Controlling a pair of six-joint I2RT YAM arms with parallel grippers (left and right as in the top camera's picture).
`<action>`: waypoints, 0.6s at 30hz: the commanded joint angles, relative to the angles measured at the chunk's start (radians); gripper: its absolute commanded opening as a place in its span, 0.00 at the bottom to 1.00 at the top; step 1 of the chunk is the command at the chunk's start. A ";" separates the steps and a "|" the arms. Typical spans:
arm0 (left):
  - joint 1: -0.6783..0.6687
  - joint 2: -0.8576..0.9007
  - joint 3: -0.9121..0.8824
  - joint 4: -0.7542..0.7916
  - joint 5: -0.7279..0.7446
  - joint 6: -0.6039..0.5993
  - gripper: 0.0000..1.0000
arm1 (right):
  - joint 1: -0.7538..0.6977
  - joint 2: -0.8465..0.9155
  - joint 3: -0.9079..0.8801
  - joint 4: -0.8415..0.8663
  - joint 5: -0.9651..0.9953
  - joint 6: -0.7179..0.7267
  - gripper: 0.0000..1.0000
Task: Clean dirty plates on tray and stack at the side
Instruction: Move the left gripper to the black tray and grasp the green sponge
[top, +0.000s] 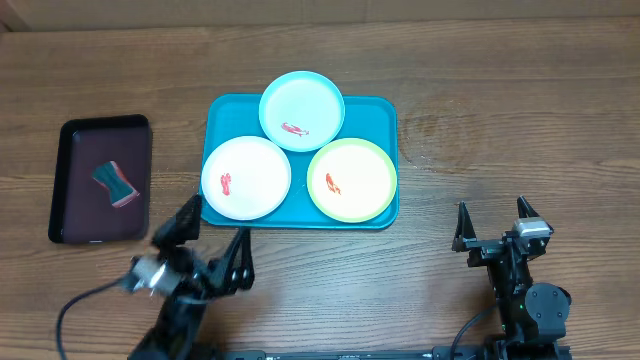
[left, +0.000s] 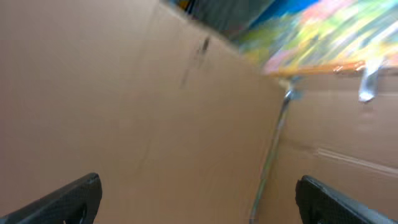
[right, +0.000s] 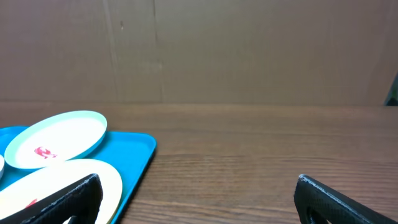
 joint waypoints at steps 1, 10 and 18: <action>-0.001 0.005 0.110 -0.079 -0.055 0.097 1.00 | -0.005 -0.010 -0.010 0.008 0.002 -0.004 1.00; -0.001 0.448 0.806 -1.004 -0.176 0.445 1.00 | -0.005 -0.010 -0.010 0.008 0.002 -0.004 1.00; 0.000 0.854 1.209 -1.243 -0.158 0.500 1.00 | -0.005 -0.010 -0.010 0.008 0.002 -0.004 1.00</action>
